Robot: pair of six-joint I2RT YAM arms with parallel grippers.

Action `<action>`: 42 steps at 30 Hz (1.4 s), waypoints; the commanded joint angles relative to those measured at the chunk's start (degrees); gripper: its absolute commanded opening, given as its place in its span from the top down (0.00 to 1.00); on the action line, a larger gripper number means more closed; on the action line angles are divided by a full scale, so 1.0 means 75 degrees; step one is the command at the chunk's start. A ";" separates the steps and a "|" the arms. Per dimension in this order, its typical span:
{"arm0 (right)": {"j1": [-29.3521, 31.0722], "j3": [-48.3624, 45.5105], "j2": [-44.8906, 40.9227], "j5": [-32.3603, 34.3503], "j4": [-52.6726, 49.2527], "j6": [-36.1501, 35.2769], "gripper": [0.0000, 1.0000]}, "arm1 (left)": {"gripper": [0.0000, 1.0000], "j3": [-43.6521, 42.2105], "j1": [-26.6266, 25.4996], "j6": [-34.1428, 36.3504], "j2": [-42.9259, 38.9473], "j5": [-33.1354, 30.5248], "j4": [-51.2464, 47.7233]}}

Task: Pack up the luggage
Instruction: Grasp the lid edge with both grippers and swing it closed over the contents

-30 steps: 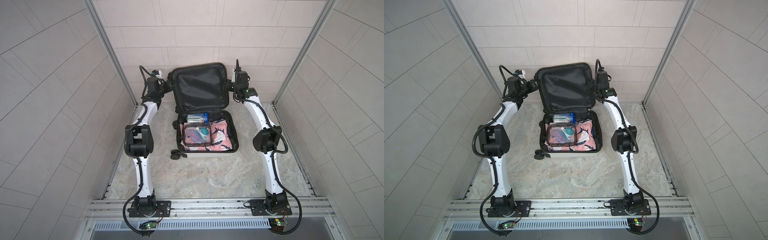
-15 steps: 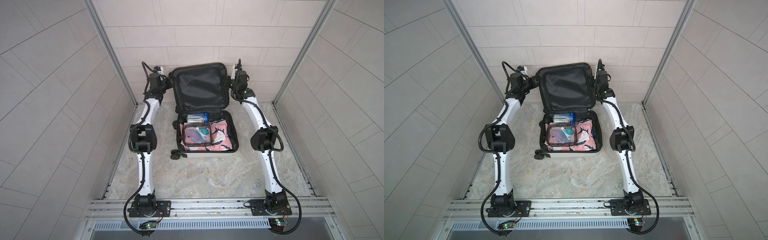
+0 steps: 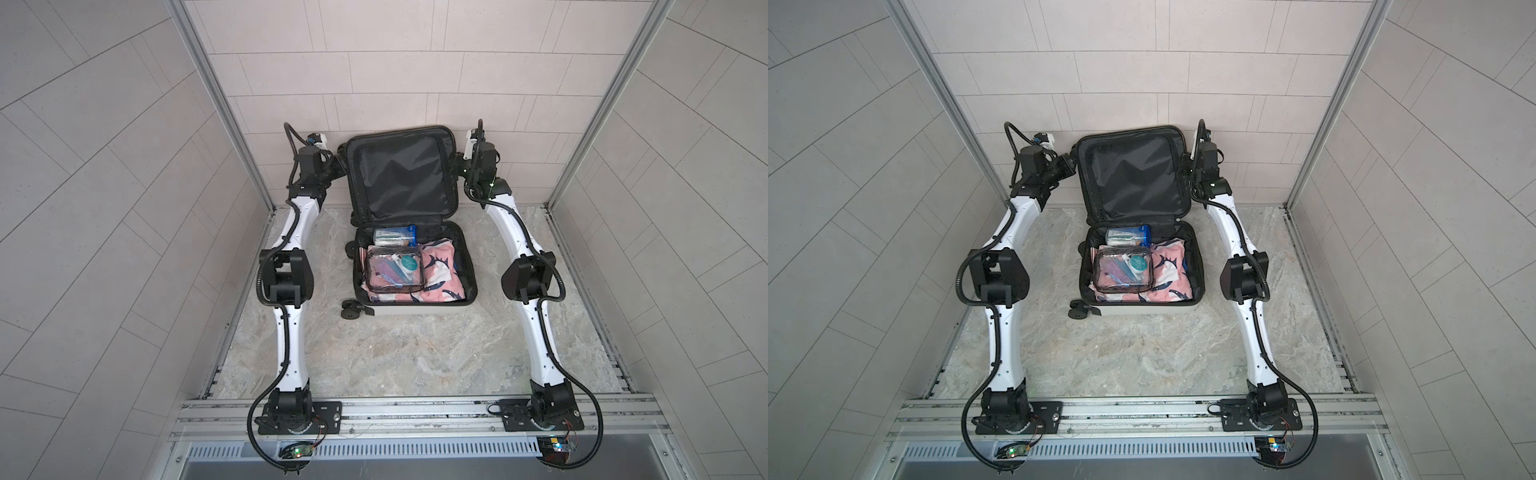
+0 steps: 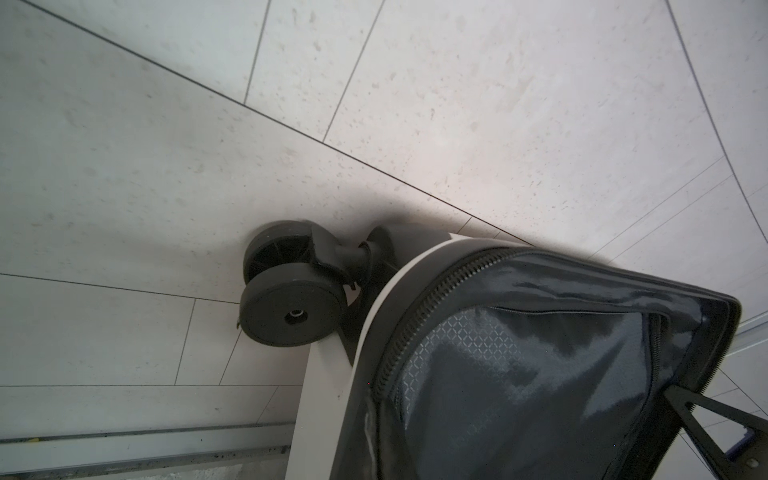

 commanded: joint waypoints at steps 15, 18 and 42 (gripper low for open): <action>0.0352 -0.0382 -0.1588 -0.1348 -0.1418 0.0055 1.00 | 1.00 -0.3131 -0.0271 0.0074 -0.2929 0.0529 0.1372; 0.0492 -0.1289 -0.2220 -0.1196 -0.1326 -0.0199 1.00 | 1.00 -0.3752 -0.0271 0.0002 -0.3427 0.0549 0.1605; 0.0954 -1.0454 -0.7536 -0.0070 0.1930 0.0201 1.00 | 1.00 -0.9287 -0.0439 -0.0244 -0.8738 0.0121 0.2429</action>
